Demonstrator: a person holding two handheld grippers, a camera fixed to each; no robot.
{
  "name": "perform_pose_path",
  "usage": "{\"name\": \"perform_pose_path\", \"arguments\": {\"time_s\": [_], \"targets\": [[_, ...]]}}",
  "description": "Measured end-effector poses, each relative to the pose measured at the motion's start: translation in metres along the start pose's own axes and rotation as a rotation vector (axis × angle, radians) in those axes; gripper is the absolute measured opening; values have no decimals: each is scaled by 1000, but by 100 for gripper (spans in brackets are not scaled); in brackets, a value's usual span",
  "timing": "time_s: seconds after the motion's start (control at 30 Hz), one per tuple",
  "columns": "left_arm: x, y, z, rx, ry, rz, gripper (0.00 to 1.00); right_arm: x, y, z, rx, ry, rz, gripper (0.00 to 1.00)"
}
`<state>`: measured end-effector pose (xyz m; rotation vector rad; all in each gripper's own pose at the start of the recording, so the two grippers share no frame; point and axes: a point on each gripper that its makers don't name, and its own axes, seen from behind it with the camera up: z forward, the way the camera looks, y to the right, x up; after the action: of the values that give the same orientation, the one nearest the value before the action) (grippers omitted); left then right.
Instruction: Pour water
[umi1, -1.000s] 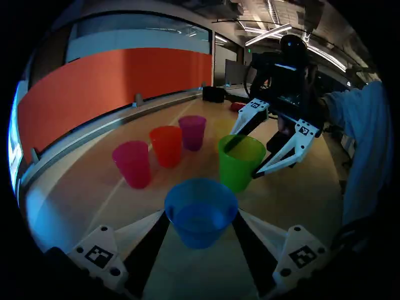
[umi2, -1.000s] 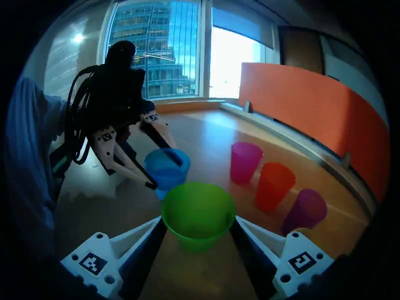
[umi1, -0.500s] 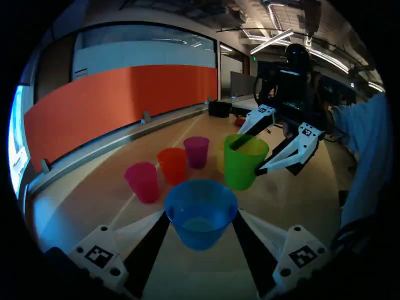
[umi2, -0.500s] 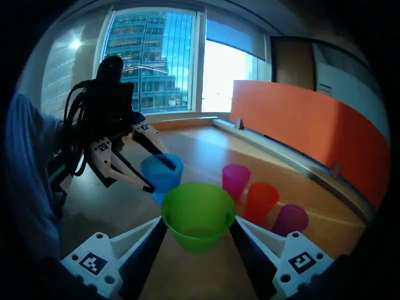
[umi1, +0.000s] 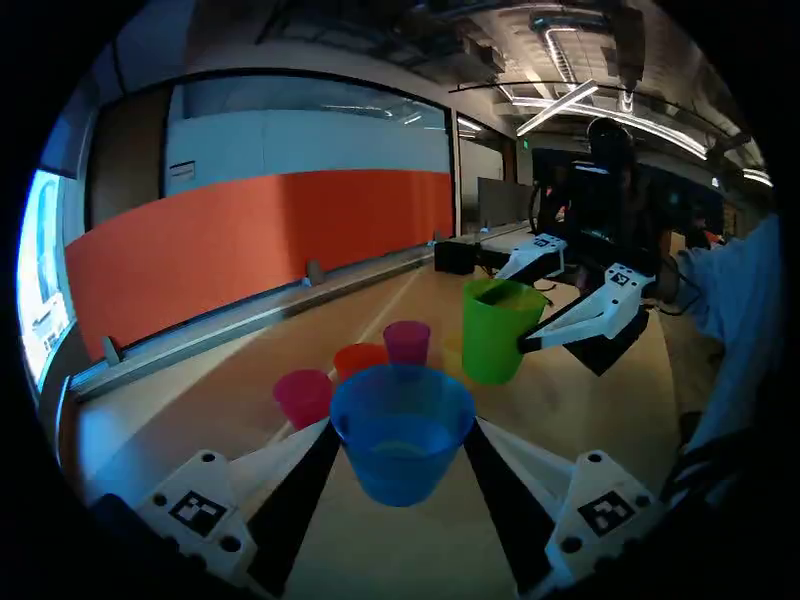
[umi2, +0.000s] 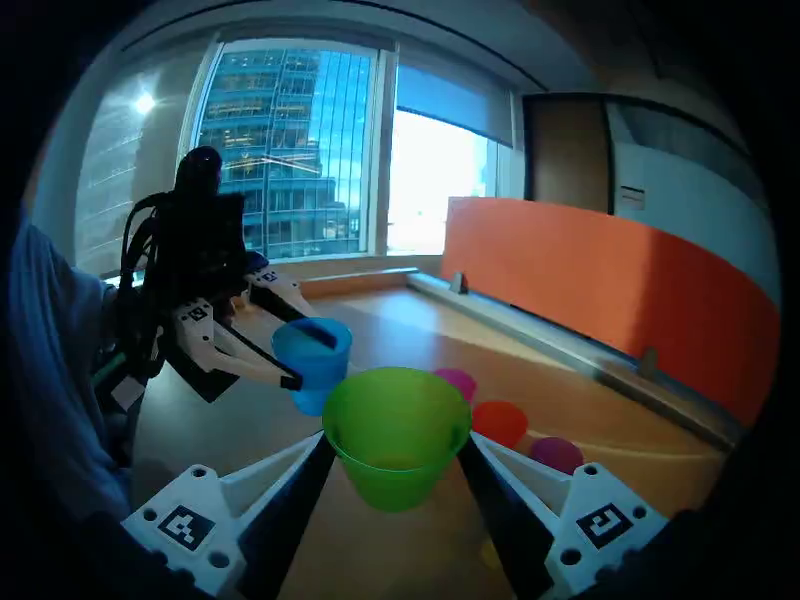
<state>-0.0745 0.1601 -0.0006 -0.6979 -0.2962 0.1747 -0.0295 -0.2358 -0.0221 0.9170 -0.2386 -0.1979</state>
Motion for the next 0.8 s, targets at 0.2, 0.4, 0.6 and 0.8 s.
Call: {"name": "perform_pose_path", "arguments": {"time_s": [0.2,0.4,0.6,0.8], "targets": [[14,0,-6,12,38,-1,86,18,0,-4,-19,46,4,90],[27,1,-10,18,66,-3,85,32,4,-6,-37,88,12,89],[37,4,-13,17,90,-3,85,42,6,-8,-48,119,19,90],[50,4,-14,17,116,-5,85,51,8,-10,-60,144,15,90]]}}
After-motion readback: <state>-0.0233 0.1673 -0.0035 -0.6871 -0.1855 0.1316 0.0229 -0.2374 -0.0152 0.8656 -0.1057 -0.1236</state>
